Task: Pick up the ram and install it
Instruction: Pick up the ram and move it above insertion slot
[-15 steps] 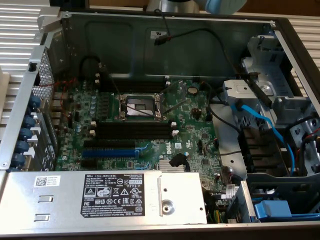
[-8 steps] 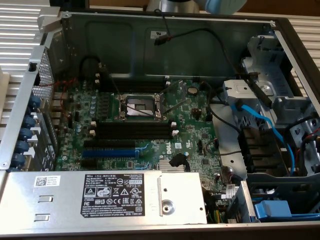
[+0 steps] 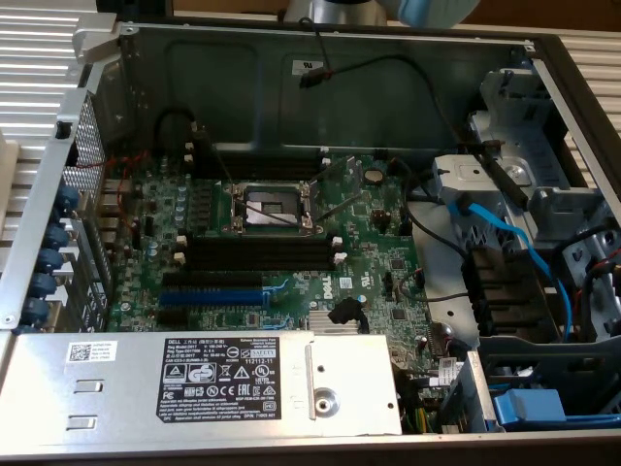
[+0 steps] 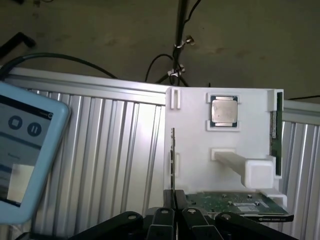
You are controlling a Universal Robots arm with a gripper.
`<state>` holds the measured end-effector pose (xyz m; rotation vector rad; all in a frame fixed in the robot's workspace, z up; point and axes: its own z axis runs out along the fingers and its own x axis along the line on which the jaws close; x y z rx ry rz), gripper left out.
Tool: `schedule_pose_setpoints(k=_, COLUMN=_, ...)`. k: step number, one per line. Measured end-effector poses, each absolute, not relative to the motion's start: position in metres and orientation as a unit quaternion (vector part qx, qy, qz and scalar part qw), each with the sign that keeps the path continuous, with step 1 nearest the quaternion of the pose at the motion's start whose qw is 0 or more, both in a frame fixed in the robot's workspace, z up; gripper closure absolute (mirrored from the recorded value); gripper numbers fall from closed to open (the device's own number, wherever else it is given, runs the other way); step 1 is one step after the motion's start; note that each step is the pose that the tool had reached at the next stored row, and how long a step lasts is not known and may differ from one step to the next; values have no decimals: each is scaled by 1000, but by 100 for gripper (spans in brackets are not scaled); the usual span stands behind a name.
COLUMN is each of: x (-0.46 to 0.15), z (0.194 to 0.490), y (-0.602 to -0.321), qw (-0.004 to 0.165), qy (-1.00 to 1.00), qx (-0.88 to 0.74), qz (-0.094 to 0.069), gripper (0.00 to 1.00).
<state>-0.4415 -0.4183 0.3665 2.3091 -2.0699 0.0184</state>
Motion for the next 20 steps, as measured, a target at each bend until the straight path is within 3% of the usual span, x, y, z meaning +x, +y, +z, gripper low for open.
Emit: schedule_pose_setpoints(k=20, x=-386, z=413, y=-421, qw=11, qy=-667, qx=745, qz=-3, gripper=88)
